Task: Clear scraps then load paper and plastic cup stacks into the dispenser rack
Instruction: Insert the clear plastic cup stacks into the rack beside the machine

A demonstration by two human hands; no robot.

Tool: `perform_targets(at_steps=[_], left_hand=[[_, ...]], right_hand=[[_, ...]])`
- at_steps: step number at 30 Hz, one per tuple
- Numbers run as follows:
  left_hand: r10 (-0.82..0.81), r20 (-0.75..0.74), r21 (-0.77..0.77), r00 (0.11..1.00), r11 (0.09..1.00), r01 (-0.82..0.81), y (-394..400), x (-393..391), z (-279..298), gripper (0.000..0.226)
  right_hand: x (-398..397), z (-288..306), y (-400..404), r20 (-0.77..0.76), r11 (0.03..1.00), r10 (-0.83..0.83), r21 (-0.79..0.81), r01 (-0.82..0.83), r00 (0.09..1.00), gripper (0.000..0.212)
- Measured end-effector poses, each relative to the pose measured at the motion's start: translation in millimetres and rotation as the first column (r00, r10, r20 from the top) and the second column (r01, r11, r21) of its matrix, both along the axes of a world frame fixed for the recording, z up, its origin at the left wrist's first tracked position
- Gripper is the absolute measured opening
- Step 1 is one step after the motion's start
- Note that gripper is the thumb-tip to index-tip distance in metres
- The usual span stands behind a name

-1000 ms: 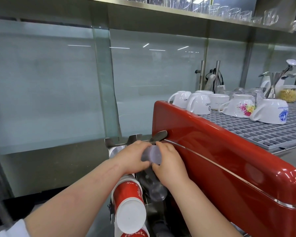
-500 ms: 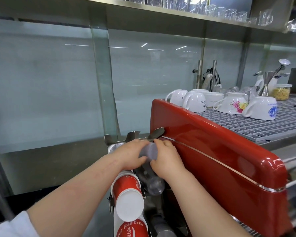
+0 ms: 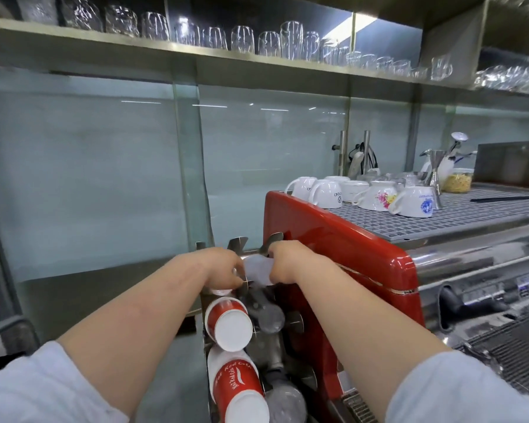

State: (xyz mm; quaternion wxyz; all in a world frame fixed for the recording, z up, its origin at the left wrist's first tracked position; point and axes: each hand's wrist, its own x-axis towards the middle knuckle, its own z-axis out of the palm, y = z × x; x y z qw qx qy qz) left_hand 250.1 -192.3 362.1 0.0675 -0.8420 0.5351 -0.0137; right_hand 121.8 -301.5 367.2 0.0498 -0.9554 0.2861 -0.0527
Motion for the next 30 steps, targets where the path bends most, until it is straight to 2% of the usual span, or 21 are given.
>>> perform_targets(at_steps=[4, 7, 11, 15, 19, 22, 30], left_hand=[[0.046, -0.015, 0.065, 0.999, 0.997, -0.045, 22.1, -12.6, 24.6, 0.044], [0.085, -0.006, 0.141, 0.996, 0.987, -0.083, 45.7, -19.5, 40.1, 0.047], [0.111, 0.002, 0.17, 0.994, 0.979, -0.11, 93.3, -29.0, 49.9, 0.049], [0.169, -0.061, 0.178, 0.984, 0.972, -0.156, 155.3, -32.2, 50.4, 0.051], [0.252, -0.208, 0.152, 0.945, 0.963, -0.223, 235.8, -37.3, 31.0, 0.048], [0.276, -0.24, 0.165, 0.931, 0.956, -0.241, 286.0, -44.8, 7.0, 0.046], [0.393, -0.468, 0.108, 0.792, 0.915, -0.39, 407.7, -70.5, -68.8, 0.045]], right_hand=[[-17.0, 31.9, 18.9, -0.157, 0.993, 0.1, -0.054, -0.109, 0.983, 0.05], [-27.6, 44.6, 29.8, -0.171, 0.982, 0.172, -0.05, -0.182, 0.97, 0.053], [-31.3, 50.7, 52.6, -0.16, 0.953, 0.287, -0.055, -0.298, 0.945, 0.053], [-26.7, 45.8, 85.5, -0.189, 0.912, 0.39, -0.052, -0.406, 0.901, 0.048], [-20.4, 30.8, 138.1, -0.192, 0.84, 0.53, -0.015, -0.542, 0.826, 0.043], [-18.5, 13.1, 175.2, -0.153, 0.775, 0.628, 0.031, -0.632, 0.763, 0.042], [-3.7, -78.9, 267.2, -0.142, 0.588, 0.809, 0.222, -0.778, 0.57, 0.039]])
